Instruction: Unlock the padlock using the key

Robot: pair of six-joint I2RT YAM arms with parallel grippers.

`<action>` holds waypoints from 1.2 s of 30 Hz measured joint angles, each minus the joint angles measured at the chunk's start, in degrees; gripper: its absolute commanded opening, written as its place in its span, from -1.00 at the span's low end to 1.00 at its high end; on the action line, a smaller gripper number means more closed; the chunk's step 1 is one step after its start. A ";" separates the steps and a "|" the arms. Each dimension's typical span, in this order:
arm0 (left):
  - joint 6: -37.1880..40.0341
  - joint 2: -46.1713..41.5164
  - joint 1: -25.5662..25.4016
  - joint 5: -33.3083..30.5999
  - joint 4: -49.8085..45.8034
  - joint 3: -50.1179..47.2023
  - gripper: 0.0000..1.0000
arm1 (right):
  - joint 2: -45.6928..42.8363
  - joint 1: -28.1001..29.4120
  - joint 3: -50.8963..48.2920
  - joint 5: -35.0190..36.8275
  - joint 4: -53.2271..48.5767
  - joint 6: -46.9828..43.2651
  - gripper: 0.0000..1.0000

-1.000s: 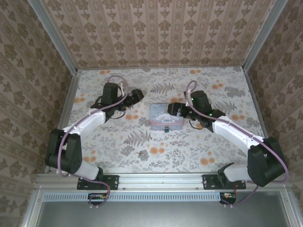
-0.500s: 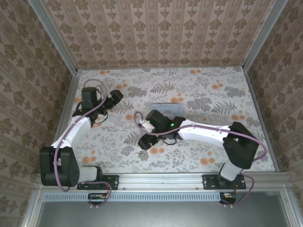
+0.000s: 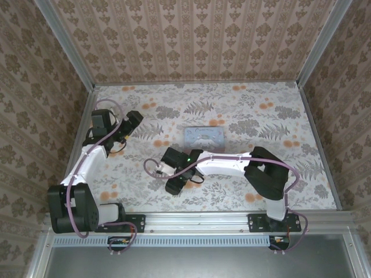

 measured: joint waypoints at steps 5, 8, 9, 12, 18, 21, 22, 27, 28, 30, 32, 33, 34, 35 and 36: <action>0.00 -0.09 1.31 0.72 -0.11 0.00 1.00 | 2.84 1.11 2.19 1.27 -1.49 -1.03 0.05; 0.00 -0.07 1.77 0.96 -0.13 -0.07 1.00 | 3.61 1.73 2.40 1.73 -2.19 -1.16 0.00; -0.02 -0.07 1.99 1.07 -0.11 -0.15 1.00 | 3.82 1.97 2.43 1.95 -2.25 -1.16 -0.03; -0.07 -0.09 2.08 1.25 -0.13 -0.55 1.00 | 4.42 2.36 2.71 2.58 -2.40 -1.14 -0.06; -0.22 -0.07 2.36 1.44 -0.11 -0.79 1.00 | 5.40 2.78 3.63 3.89 -2.64 -1.11 -0.11; -0.42 -0.07 2.40 1.46 -0.09 -0.79 1.00 | 5.86 2.93 4.09 4.72 -2.73 -1.09 -0.16; -0.44 -0.09 2.40 1.46 -0.07 -0.79 1.00 | 5.90 2.93 4.17 4.87 -2.82 -1.09 -0.17; -0.44 -0.09 2.40 1.68 0.13 -0.85 1.00 | 5.92 3.10 4.24 5.57 -2.82 -0.87 -0.21; -0.44 -0.07 2.40 1.68 0.13 -0.90 1.00 | 5.92 3.15 4.24 5.68 -2.82 -0.87 -0.21; -0.44 -0.07 2.40 1.68 0.13 -0.92 1.00 | 5.95 3.21 4.24 5.77 -2.82 -0.85 -0.21; -0.44 -0.09 2.40 1.68 0.17 -0.96 1.00 | 5.95 3.39 4.24 5.99 -2.80 -0.83 -0.21; -0.44 -0.07 2.40 1.68 0.20 -1.03 1.00 | 5.97 3.52 4.24 6.19 -2.80 -0.76 -0.21; -0.44 -0.07 2.40 1.68 0.31 -1.11 1.00 | 6.01 3.65 4.24 6.45 -2.78 -0.68 -0.21; -0.46 -0.07 2.40 1.68 0.33 -1.16 1.00 | 6.03 3.76 4.24 6.78 -2.78 -0.66 -0.22; -0.46 -0.07 2.40 1.68 0.33 -1.16 1.00 | 6.10 3.85 4.24 7.02 -2.75 -0.63 -0.22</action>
